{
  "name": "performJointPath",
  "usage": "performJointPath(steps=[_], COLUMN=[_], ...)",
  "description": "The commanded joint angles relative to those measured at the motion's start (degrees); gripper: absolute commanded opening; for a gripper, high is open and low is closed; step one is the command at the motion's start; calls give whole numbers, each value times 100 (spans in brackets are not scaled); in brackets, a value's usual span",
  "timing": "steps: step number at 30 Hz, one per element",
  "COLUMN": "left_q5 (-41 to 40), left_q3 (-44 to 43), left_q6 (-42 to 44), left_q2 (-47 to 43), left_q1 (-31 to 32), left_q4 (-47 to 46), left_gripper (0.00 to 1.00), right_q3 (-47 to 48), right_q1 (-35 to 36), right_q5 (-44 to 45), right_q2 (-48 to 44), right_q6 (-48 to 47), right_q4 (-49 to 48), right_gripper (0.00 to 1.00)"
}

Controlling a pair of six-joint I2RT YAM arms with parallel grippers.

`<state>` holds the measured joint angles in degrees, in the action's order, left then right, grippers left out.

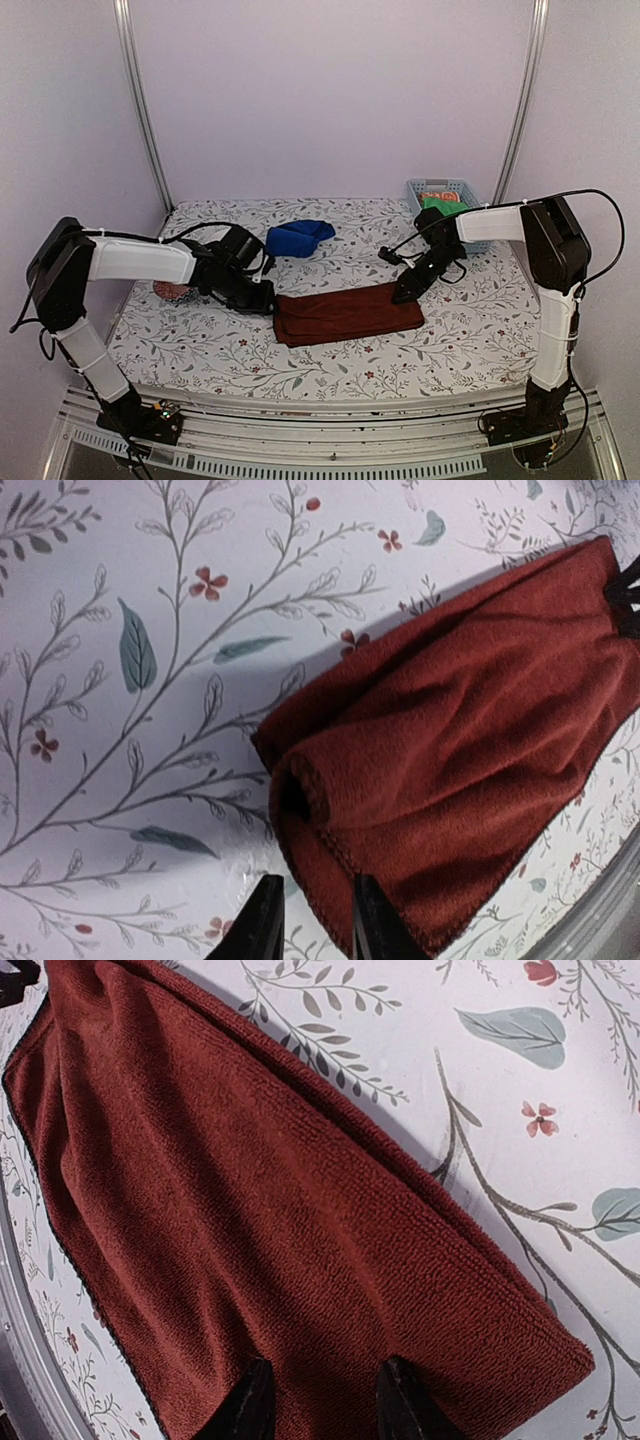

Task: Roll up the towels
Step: Smooth out the towel at the center of the board.

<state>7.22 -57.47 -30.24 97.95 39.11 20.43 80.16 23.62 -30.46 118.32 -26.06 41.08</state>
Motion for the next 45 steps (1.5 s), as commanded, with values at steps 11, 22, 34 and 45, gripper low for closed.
performJointPath(steps=[11, 22, 34, 45], left_q5=[1130, 1475, 1171, 1164], left_q3=[817, 570, 717, 1436], left_q6=[-1354, -1505, -1765, -2120], left_q2=[-658, 93, -242, -841], left_q1=[302, 493, 510, 506], left_q4=[-599, -995, -1111, -951], left_gripper=[41, 36, 11, 0], right_q3=[-115, -123, -123, -95], right_q1=[-6, 1, -5, 0], right_q5=[220, 172, 207, 185], right_q2=[-43, 74, 168, 117], right_q6=[-126, -175, -185, -101], right_q4=[98, 145, 174, 255], right_gripper=[37, 37, 37, 38])
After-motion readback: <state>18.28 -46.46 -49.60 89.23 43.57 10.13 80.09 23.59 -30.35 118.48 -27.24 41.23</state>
